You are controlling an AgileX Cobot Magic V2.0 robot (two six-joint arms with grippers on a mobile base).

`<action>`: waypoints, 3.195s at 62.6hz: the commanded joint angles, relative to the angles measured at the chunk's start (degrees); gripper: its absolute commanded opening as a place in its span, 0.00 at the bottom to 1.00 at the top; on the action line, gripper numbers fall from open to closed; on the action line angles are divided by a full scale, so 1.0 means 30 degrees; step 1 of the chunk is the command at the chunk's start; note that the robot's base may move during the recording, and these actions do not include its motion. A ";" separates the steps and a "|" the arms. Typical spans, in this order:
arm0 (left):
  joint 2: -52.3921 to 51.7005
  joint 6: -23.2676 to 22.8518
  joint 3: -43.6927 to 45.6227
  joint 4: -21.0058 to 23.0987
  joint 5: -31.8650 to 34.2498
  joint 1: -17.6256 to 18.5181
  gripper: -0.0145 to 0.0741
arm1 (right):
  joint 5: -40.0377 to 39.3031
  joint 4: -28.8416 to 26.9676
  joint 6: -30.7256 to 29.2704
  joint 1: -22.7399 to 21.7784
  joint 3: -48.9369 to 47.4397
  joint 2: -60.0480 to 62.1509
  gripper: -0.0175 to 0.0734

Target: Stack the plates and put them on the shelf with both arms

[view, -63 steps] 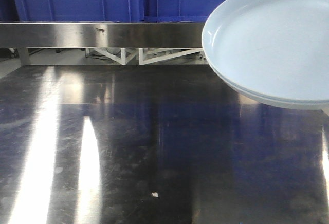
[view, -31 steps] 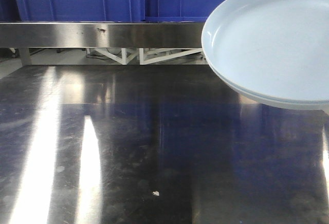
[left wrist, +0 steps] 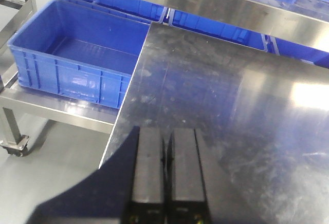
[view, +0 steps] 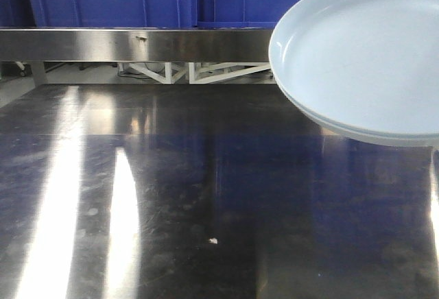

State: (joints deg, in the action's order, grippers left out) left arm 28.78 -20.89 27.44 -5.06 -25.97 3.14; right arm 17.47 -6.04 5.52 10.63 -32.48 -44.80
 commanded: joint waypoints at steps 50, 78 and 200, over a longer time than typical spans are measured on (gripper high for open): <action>0.0049 -0.0148 0.0553 -0.0057 0.1369 -0.0001 0.28 | -0.1904 -0.0085 -0.0082 -0.0107 -0.0567 0.0177 0.25; 0.0049 -0.0148 0.0553 -0.0057 0.1369 -0.0001 0.28 | -0.1904 -0.0085 -0.0082 -0.0107 -0.0567 0.0177 0.25; 0.0049 -0.0148 0.0553 -0.0057 0.1369 -0.0001 0.28 | -0.1904 -0.0085 -0.0082 -0.0107 -0.0567 0.0177 0.25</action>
State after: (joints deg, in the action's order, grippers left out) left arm 28.78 -20.89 27.44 -5.06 -25.97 3.14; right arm 17.47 -6.04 5.52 10.63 -32.48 -44.80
